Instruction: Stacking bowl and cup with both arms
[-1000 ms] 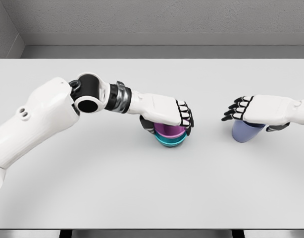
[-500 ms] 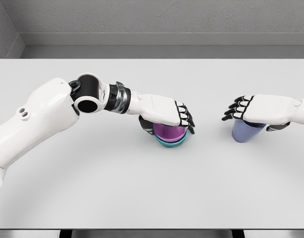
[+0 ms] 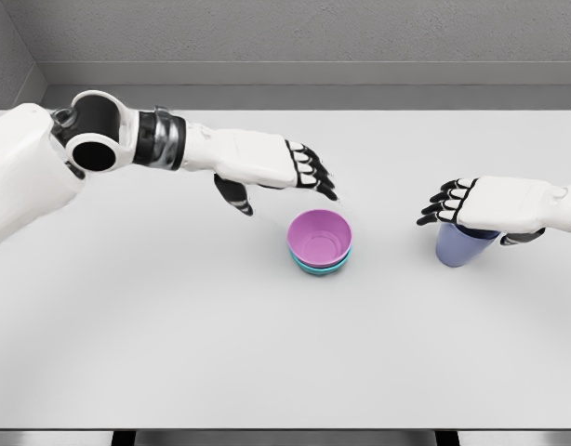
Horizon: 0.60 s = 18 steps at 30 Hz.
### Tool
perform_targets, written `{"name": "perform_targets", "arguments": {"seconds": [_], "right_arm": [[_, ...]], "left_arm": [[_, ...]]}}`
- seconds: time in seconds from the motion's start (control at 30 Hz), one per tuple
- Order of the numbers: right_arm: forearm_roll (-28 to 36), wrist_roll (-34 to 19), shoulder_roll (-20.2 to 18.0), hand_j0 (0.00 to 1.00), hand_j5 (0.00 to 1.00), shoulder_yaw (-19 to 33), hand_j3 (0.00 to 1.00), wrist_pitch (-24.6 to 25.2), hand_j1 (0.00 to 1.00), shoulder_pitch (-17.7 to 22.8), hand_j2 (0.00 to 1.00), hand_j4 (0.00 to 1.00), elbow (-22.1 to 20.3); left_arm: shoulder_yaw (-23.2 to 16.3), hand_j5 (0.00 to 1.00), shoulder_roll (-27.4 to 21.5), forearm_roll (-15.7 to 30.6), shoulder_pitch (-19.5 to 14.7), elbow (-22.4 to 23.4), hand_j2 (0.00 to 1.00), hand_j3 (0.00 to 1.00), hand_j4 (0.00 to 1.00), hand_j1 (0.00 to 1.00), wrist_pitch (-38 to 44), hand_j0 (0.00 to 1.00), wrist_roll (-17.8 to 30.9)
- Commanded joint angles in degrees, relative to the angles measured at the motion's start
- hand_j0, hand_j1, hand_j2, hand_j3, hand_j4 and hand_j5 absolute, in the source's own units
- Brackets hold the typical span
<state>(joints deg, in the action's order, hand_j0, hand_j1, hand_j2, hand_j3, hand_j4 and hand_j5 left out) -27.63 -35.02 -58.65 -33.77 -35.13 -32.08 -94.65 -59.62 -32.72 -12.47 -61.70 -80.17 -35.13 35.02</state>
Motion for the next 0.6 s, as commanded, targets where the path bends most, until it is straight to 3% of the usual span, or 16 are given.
{"name": "perform_targets", "arguments": {"seconds": [0.0, 0.03, 0.1, 0.17, 0.23, 0.47, 0.57], "right_arm": [[0.21, 0.02, -0.06, 1.0, 1.0, 0.02, 1.0, 0.13, 1.0, 0.0, 1.0, 1.0, 0.0], [0.21, 0.02, -0.06, 1.0, 1.0, 0.02, 1.0, 0.13, 1.0, -0.09, 1.0, 1.0, 0.0], [0.21, 0.02, -0.14, 1.0, 1.0, 0.02, 1.0, 0.13, 1.0, -0.09, 1.0, 1.0, 0.0], [0.21, 0.02, -0.14, 0.92, 0.92, 0.02, 0.92, 0.13, 0.92, -0.09, 0.92, 0.92, 0.0], [0.21, 0.02, -0.14, 0.9, 0.9, 0.02, 0.9, 0.13, 0.9, -0.09, 0.9, 0.9, 0.0], [0.21, 0.02, -0.14, 0.84, 0.84, 0.02, 0.84, 0.13, 0.84, -0.09, 0.84, 0.84, 0.0], [0.29, 0.02, -0.14, 0.77, 0.77, 0.02, 0.77, 0.13, 0.77, -0.09, 0.77, 0.77, 0.0]], "left_arm": [[2.14, 1.0, -7.62, 3.86, 0.0, -0.07, 1.0, 1.0, 1.0, 1.0, 0.13, 1.0, -0.02], [3.19, 1.0, -9.73, 3.94, 0.44, 0.8, 1.0, 1.0, 1.0, 1.0, 0.13, 1.0, -0.02], [3.81, 1.0, -9.91, 4.03, 2.64, 7.48, 1.0, 1.0, 1.0, 1.0, 0.13, 1.0, -0.02], [4.34, 1.0, -10.09, 3.94, 4.04, 7.4, 1.0, 1.0, 1.0, 1.0, 0.13, 1.0, -0.02], [5.74, 1.0, -9.91, 3.94, 7.82, 7.49, 1.0, 1.0, 1.0, 1.0, 0.13, 1.0, -0.02], [6.27, 1.0, -10.0, 3.94, 8.26, 7.31, 1.0, 1.0, 1.0, 1.0, 0.13, 1.0, -0.02], [6.27, 1.0, -10.09, 3.94, 8.26, 7.31, 1.0, 1.0, 1.0, 1.0, 0.13, 1.0, -0.02]]}}
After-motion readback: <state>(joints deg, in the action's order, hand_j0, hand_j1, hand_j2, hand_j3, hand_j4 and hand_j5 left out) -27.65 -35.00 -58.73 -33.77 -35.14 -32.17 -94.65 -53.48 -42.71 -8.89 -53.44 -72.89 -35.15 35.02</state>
